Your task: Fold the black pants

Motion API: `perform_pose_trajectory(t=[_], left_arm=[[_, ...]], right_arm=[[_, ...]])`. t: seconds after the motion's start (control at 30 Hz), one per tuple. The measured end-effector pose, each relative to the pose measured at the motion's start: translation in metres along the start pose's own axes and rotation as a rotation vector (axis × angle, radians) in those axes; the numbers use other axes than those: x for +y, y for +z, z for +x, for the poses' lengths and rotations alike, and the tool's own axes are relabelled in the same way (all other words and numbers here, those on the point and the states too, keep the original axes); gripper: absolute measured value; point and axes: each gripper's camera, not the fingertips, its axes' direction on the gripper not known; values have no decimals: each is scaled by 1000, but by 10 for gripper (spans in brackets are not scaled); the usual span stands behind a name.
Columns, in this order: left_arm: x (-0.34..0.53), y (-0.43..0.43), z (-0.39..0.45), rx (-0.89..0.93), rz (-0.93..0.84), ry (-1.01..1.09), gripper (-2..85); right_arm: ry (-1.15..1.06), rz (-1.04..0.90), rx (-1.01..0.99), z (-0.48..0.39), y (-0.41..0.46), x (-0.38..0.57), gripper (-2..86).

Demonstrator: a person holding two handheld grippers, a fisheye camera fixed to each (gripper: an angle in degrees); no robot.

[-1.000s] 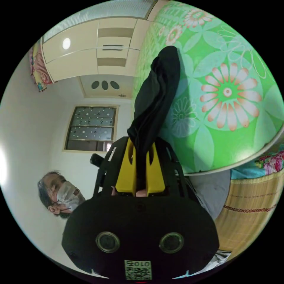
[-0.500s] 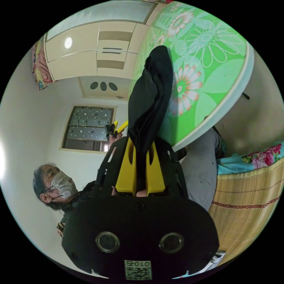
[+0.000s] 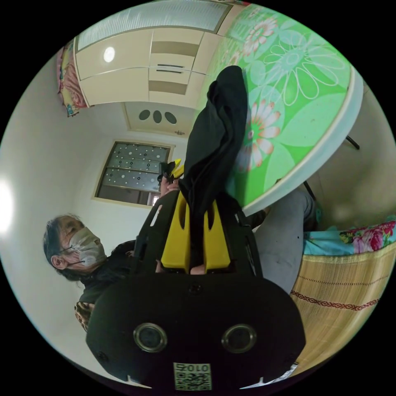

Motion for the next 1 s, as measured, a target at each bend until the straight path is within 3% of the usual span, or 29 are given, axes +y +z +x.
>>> perform_pose_trajectory(t=[0.17,0.47,0.57,1.0], left_arm=[[-15,15,-2,152,5,-15,65],[-33,-22,16,49,49,-15,8],[-43,-42,10,96,58,-19,4],[-130,-162,-33,107,36,-113,2]], right_arm=[[-8,-22,-11,12,1,-10,61],[24,-51,-2,37,7,-34,61],[51,-55,49,43,16,-56,60],[236,-153,185,64,125,-218,60]])
